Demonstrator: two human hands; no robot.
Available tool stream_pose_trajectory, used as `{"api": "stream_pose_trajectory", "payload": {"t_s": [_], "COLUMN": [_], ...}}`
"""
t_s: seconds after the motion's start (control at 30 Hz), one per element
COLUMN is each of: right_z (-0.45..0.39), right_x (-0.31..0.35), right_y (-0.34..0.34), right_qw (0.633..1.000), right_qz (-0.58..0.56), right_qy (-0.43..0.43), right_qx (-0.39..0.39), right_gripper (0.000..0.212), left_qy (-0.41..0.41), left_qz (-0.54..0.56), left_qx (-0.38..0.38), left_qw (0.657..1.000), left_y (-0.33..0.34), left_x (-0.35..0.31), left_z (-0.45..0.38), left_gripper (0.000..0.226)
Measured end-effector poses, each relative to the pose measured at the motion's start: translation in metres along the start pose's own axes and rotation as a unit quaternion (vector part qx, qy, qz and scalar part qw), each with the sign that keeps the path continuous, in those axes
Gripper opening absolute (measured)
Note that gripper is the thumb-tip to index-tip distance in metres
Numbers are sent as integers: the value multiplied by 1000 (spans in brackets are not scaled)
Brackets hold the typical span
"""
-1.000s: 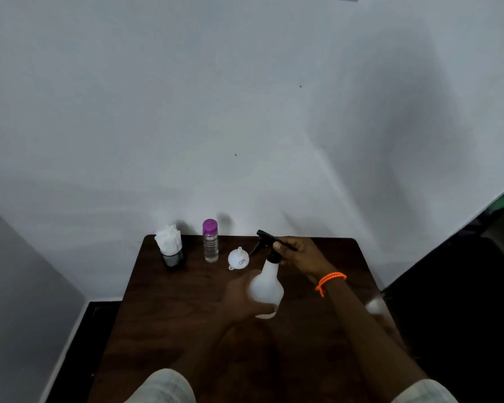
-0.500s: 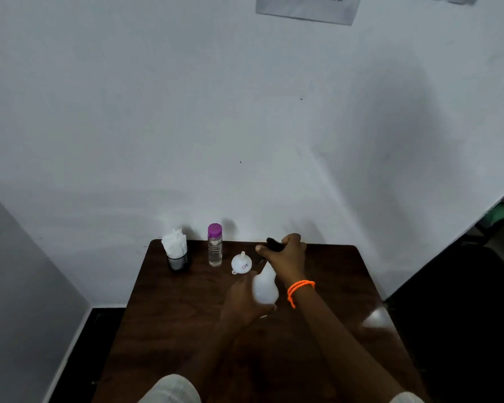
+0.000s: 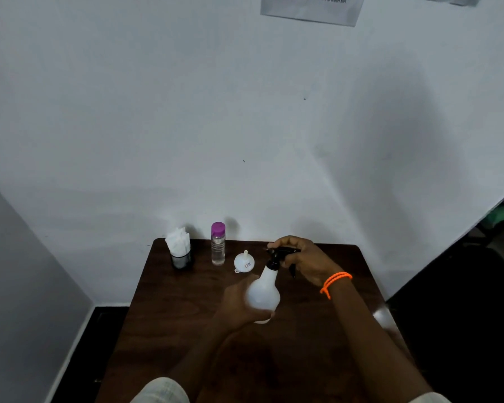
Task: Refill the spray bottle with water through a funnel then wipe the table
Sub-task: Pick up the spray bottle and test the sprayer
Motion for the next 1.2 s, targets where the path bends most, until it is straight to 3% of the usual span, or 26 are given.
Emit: {"api": "stream_pose_trajectory", "payload": {"t_s": [0.07,0.17,0.23,0.33,0.4,0.67,0.87,1.0,1.1,1.2], "right_z": [3,3,6,15,17,10,7,8,11,12], "right_x": [0,-8,-12,-15,-20,-31,-28,-25,-20,-18], "right_y": [-4,-7,-4,13,26,43,38,32,28,27], "right_qw": [999,980,942,885,889,926,957,982,987,980], "right_qz": [35,120,211,286,276,194,108,43,45,90], "right_qy": [12,37,31,-58,-87,-37,-4,-31,-36,-48], "right_qx": [-27,-156,-261,-364,-355,-322,-270,-180,-150,-170], "right_gripper": [46,54,62,43,34,55,35,23,24,23], "left_qy": [-4,-14,-30,-46,-45,-16,6,5,6,14], "left_qz": [1,-2,-5,-5,-9,6,10,-1,-10,-9], "left_qx": [-1,-11,-20,-31,-25,-20,-29,-35,-34,-24], "left_qw": [1000,1000,999,998,999,1000,1000,999,999,1000], "left_y": [1,1,2,4,5,10,8,9,8,10], "left_x": [-2,-2,-1,-1,-4,-9,-12,-9,-10,-13], "left_z": [0,-1,-2,-4,-3,-2,-1,-2,-3,-4], "left_gripper": [76,80,81,81,76,79,77,82,82,81]}}
Point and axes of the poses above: each hand's wrist, its own z-axis away from the middle knuckle, its own y-axis out of the palm, x = y × z, the point moved 2 cm from there along -z, towards the middle knuckle, and after that the axes turned 12 degrees about x, right-handed, at the moved point
